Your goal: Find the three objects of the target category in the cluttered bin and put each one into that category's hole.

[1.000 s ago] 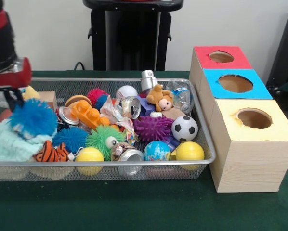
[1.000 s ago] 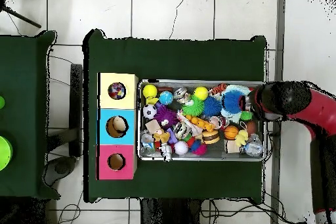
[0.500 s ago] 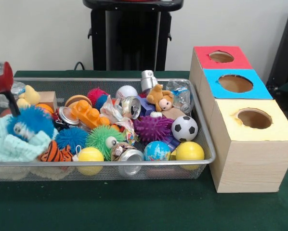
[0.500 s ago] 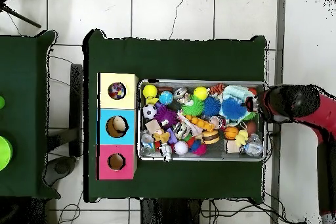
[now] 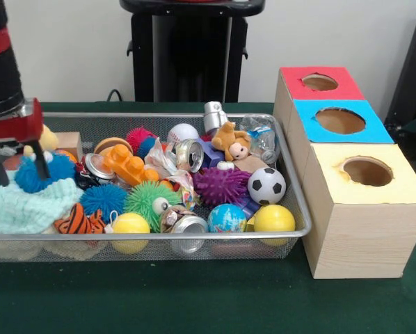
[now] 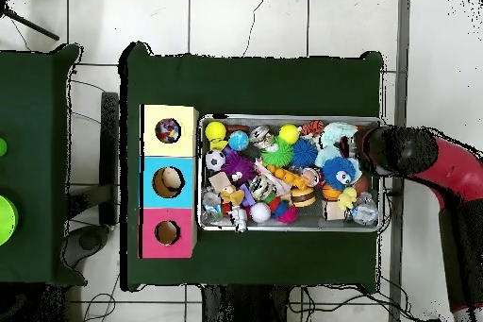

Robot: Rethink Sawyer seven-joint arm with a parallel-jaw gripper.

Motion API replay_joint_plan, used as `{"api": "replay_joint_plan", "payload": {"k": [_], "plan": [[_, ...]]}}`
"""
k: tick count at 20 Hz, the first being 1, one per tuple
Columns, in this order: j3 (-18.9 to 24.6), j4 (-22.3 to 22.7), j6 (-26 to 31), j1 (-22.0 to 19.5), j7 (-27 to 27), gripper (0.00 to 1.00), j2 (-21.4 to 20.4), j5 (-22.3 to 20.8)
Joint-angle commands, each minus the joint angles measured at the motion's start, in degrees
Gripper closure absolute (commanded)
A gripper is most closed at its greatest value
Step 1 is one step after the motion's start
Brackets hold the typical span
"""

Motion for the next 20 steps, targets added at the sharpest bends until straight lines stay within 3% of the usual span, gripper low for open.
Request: {"api": "replay_joint_plan", "payload": {"k": [1, 7, 13, 20], "plan": [[1.51, 12.56, -1.52, 2.7, 0.07, 0.0, -5.32, -0.67], [-2.2, 22.8, -3.08, 6.05, 10.51, 0.0, -14.65, 2.7], [-4.12, 26.76, -11.2, 7.94, 15.46, 0.0, -10.43, 3.42], [-9.09, 28.63, -19.85, 12.78, 19.74, 0.0, -8.41, 4.03]]}}
